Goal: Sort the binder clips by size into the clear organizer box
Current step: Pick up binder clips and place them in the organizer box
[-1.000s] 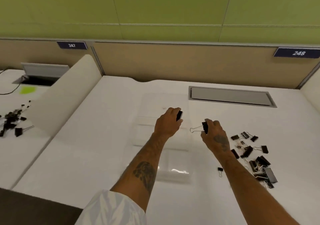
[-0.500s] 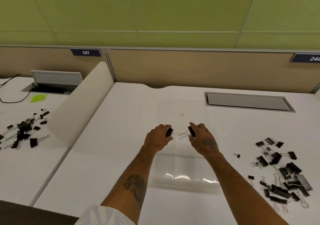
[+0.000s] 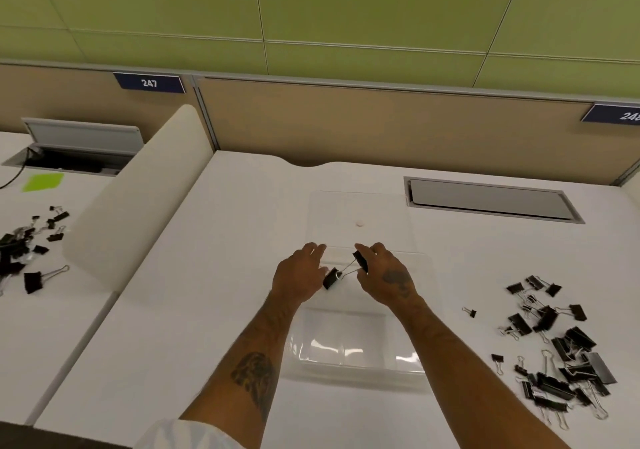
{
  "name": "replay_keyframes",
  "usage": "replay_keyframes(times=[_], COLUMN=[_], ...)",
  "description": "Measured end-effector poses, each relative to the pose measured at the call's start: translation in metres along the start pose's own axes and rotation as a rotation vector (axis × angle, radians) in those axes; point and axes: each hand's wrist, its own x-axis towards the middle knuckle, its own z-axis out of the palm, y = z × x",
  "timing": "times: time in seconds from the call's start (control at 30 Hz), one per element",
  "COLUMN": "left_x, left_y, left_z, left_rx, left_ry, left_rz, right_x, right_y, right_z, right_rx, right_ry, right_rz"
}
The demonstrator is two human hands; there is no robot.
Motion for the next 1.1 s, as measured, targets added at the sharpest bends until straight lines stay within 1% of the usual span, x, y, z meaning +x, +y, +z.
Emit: replay_keyframes(times=[0.1, 0.27, 0.43, 0.57, 0.7, 0.83, 0.9, 1.1], left_x=[0.0, -0.004, -0.007, -0.006, -0.006, -0.007, -0.007, -0.001], left_y=[-0.011, -0.029, -0.037, -0.038, -0.033, -0.023, -0.016, 0.009], left_z=[-0.002, 0.0, 0.003, 0.003, 0.001, -0.001, -0.001, 0.002], left_rx=[0.063, 0.116, 0.151, 0.155, 0.172, 0.188, 0.191, 0.19], left_ry=[0.016, -0.015, 0.013, 0.027, 0.035, 0.044, 0.043, 0.048], left_rz=[-0.018, -0.081, -0.103, -0.097, -0.081, -0.06, -0.044, 0.038], right_x=[0.008, 0.018, 0.02, 0.017, 0.01, -0.001, -0.008, -0.032], right_y=[-0.012, -0.028, -0.036, -0.031, -0.018, -0.003, 0.004, 0.024], right_z=[0.007, 0.024, 0.034, 0.033, 0.032, 0.027, 0.023, 0.008], right_rx=[0.009, -0.051, -0.066, -0.058, -0.194, -0.277, -0.274, -0.283], right_ry=[-0.04, -0.182, -0.198, -0.159, -0.107, -0.037, 0.0, 0.034], right_rz=[-0.049, -0.1, -0.126, -0.091, -0.072, -0.042, -0.014, 0.084])
